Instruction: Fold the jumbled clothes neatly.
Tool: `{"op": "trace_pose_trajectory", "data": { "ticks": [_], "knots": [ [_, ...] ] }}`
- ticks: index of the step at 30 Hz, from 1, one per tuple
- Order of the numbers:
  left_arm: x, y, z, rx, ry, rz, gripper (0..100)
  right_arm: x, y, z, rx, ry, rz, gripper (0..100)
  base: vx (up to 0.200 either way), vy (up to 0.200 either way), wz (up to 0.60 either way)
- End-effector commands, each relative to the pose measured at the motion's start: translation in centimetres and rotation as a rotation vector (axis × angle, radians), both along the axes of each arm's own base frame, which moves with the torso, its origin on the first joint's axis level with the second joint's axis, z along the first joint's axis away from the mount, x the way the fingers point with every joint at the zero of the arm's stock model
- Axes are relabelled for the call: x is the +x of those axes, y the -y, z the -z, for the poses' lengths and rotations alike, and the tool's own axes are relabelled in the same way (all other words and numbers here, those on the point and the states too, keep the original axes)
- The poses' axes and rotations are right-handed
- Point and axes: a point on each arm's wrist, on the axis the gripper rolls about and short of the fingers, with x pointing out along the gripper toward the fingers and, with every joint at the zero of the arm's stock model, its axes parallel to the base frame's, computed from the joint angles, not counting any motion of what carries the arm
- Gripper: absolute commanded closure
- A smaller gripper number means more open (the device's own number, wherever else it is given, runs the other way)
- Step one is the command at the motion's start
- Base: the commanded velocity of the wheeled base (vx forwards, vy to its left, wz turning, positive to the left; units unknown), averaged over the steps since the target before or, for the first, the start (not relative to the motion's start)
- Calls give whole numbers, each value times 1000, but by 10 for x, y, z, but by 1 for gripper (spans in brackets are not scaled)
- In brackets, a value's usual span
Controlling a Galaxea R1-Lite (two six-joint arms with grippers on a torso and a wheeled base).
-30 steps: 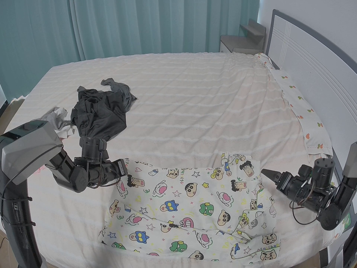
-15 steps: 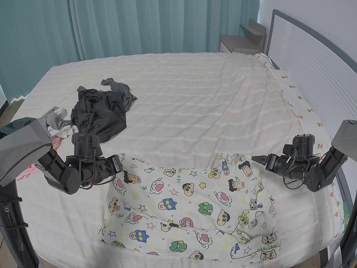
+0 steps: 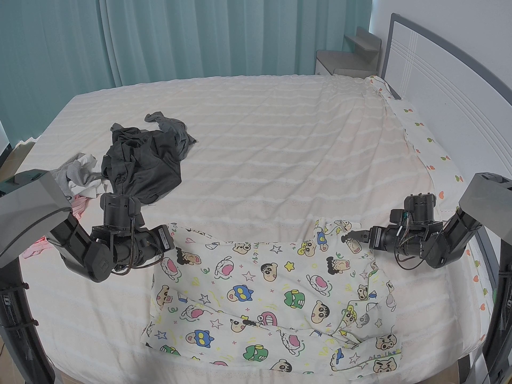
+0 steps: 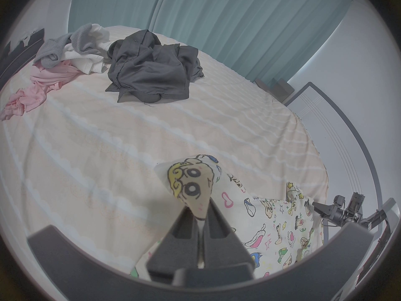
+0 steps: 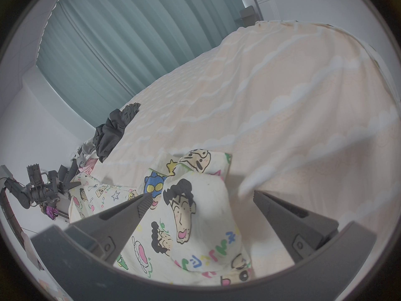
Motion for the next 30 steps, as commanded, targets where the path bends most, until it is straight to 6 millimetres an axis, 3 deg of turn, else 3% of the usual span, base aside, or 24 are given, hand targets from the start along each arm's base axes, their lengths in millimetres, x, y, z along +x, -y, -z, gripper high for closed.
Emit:
{"op": "trace_pose_trajectory", "data": {
  "ticks": [1, 11, 18, 19, 30],
  "knots": [
    [0, -1, 1, 0, -3, -1, 100, 4, -6, 2, -1, 2, -17, 0, 0, 0, 0],
    [-3, -1, 4, 4, -16, -1, 100, 17, -4, 16, -24, -19, -24, 0, 0, 0, 0],
    [-3, -1, 4, 6, -17, 3, 100, 17, -11, 14, -24, -10, -64, 0, 0, 0, 0],
    [-3, -1, 4, 5, -17, 2, 100, 17, -14, 14, -26, -6, -73, 100, 0, 0, 0],
    [-4, -1, 2, 9, -15, 1, 100, 20, -11, 10, -5, 12, -90, 100, 0, 0, 0]
  ]
}}
